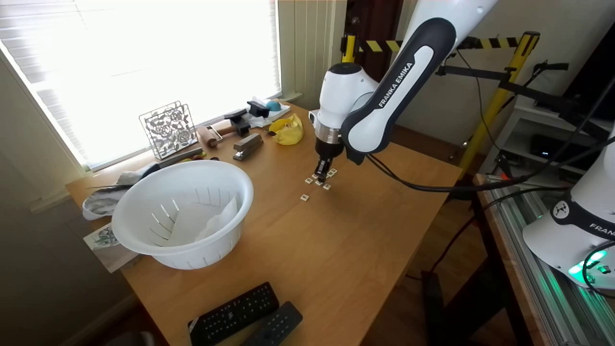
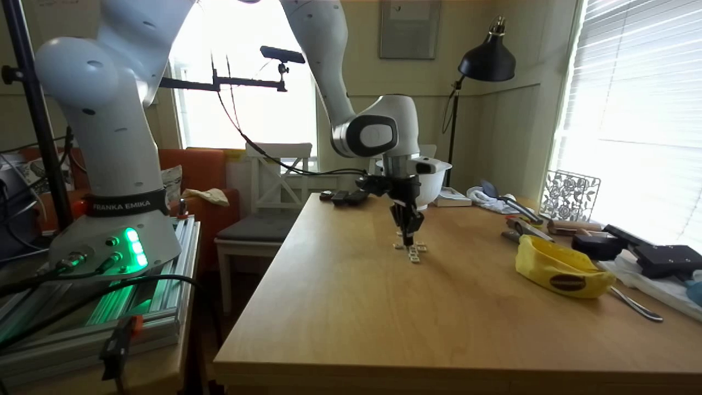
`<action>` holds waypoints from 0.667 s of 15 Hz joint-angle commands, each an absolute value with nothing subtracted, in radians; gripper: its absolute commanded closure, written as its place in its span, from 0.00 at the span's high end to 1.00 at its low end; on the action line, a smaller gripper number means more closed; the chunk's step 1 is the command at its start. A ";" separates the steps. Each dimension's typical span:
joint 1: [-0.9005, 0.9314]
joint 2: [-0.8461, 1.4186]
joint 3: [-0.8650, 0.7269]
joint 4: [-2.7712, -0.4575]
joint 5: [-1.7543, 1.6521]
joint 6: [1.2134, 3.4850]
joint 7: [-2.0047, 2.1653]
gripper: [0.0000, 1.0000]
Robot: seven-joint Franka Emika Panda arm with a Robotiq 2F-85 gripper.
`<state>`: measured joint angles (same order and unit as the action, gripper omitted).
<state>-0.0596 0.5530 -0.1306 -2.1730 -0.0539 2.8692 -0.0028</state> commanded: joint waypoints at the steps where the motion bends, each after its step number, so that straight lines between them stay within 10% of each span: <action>1: -0.013 0.487 -0.173 -2.268 -0.057 2.973 0.076 0.00; 10: 0.014 0.431 -0.172 -2.314 -0.075 2.929 0.057 0.00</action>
<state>0.0070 0.4622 -0.1714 -2.2891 -0.0540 2.9642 0.0741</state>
